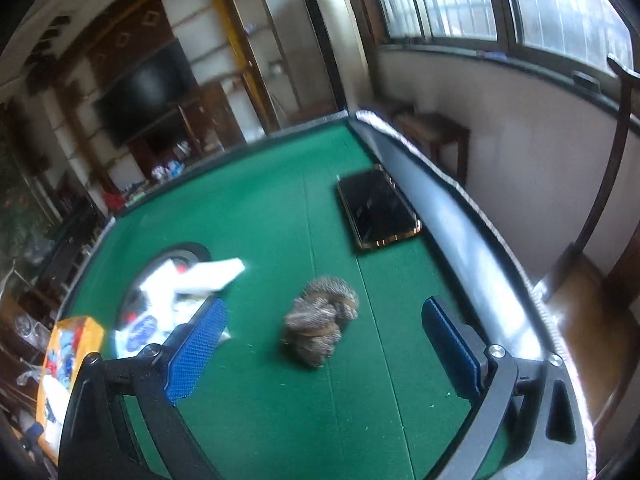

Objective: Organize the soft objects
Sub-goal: 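Grasp the brown knitted glove bundle with the right tool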

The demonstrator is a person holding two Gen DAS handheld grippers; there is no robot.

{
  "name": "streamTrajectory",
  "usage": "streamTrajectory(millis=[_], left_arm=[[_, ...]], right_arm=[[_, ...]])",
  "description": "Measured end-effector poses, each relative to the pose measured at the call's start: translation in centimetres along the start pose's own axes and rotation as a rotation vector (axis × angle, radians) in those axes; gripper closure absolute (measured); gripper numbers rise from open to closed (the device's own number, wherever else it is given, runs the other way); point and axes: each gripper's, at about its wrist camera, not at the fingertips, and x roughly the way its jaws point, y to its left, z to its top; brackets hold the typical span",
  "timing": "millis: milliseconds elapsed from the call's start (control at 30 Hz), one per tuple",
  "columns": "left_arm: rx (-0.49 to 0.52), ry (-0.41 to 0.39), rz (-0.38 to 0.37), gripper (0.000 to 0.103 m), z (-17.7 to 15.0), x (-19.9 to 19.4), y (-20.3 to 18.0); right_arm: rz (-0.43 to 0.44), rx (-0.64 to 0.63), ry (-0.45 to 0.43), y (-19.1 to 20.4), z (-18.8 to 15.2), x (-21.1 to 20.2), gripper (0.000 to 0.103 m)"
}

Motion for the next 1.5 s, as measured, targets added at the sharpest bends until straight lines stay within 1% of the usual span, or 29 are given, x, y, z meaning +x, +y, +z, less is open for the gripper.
streamTrajectory(millis=[100,133,167,233,333,367,500,600,633,667,700,767,833,900,967,1000,1033,1100,1133,1167,1200,1267,1300,1333,1367,1433,1500], left_arm=[[0.021,0.022,0.007,0.043,-0.1,0.5,-1.2],[0.026,0.026,0.010,0.043,-0.2,0.6,-1.5],[0.034,0.031,0.016,0.043,-0.3,0.8,-1.9],[0.040,0.039,0.022,0.043,-0.3,1.1,-2.2],[0.041,0.055,0.015,0.043,-0.4,1.7,-2.7],[0.042,0.062,0.009,0.043,-0.5,1.9,-2.9],[0.053,0.086,0.000,0.043,-1.0,2.5,-3.5],[0.047,0.095,0.004,0.043,-1.2,2.5,-3.3],[0.042,0.097,0.004,0.043,-1.1,2.5,-3.0],[0.038,0.098,0.003,0.043,-1.1,2.6,-2.9],[0.034,0.098,0.003,0.043,-1.1,2.5,-2.8],[0.030,0.096,-0.003,0.043,-1.0,2.5,-2.6],[0.031,0.098,-0.005,0.043,-1.0,2.6,-2.5],[0.025,0.105,-0.014,0.043,-1.0,2.8,-2.4],[0.022,0.116,-0.027,0.043,-1.1,3.3,-2.4],[0.023,0.122,-0.030,0.043,-1.1,3.6,-2.5],[0.023,0.131,-0.036,0.043,-1.2,3.9,-2.6],[0.022,0.149,-0.053,0.043,-1.3,4.4,-2.9],[0.024,0.158,-0.059,0.043,-1.4,4.6,-3.1],[0.027,0.165,-0.066,0.043,-1.5,4.8,-3.3],[0.028,0.173,-0.076,0.043,-1.6,4.9,-3.6],[0.029,0.186,-0.092,0.043,-1.7,5.3,-4.1],[0.033,0.192,-0.097,0.043,-1.6,5.6,-4.4],[0.041,0.199,-0.103,0.043,-1.6,6.0,-5.0],[0.050,0.206,-0.108,0.043,-1.6,6.5,-5.5],[0.063,0.223,-0.119,0.043,-1.6,7.5,-6.7],[0.075,0.253,-0.124,0.043,-1.6,9.0,-8.2]], right_arm=[[-0.033,0.011,0.040,-0.5,-0.3,2.2,0.009],[-0.050,0.014,0.035,-0.3,-0.4,2.4,0.014],[-0.041,0.011,0.023,0.4,-0.5,2.4,0.016],[0.036,-0.018,0.030,1.2,-0.8,2.3,0.016],[0.148,-0.111,0.110,5.2,-1.3,3.7,0.016],[0.156,-0.138,0.139,6.3,-1.3,4.5,0.016],[0.139,-0.244,0.246,10.1,-1.3,8.4,0.016],[0.147,-0.260,0.297,11.9,-1.6,11.1,0.016],[0.141,-0.264,0.310,12.2,-1.6,11.7,0.019],[0.137,-0.259,0.316,12.2,-1.9,11.9,0.044],[0.160,-0.242,0.338,12.1,-2.1,12.1,0.054],[0.194,-0.213,0.340,11.5,-3.0,11.5,0.057],[0.206,-0.224,0.354,11.3,-4.0,10.6,0.058],[0.244,-0.242,0.393,11.1,-6.0,8.6,0.058],[0.248,-0.285,0.422,11.4,-8.2,6.7,0.052],[0.265,-0.305,0.438,11.5,-9.5,5.6,0.049],[0.304,-0.316,0.456,11.5,-10.6,4.6,0.042],[0.407,-0.307,0.515,11.1,-12.2,2.9,0.040],[0.440,-0.295,0.515,10.5,-12.2,1.9,0.040],[0.451,-0.280,0.480,9.6,-11.7,0.7,0.040],[0.433,-0.267,0.421,8.4,-10.9,-0.3,0.040],[0.344,-0.246,0.305,6.1,-9.1,-1.7,0.038],[0.277,-0.213,0.243,4.3,-7.9,-2.2,0.036],[0.236,-0.177,0.207,3.0,-7.0,-2.2,0.032],[0.208,-0.128,0.175,1.5,-6.0,-1.9,0.030],[0.186,-0.036,0.149,-0.9,-4.3,-0.9,0.030],[0.150,0.042,0.147,-2.2,-3.2,0.8,0.030]])
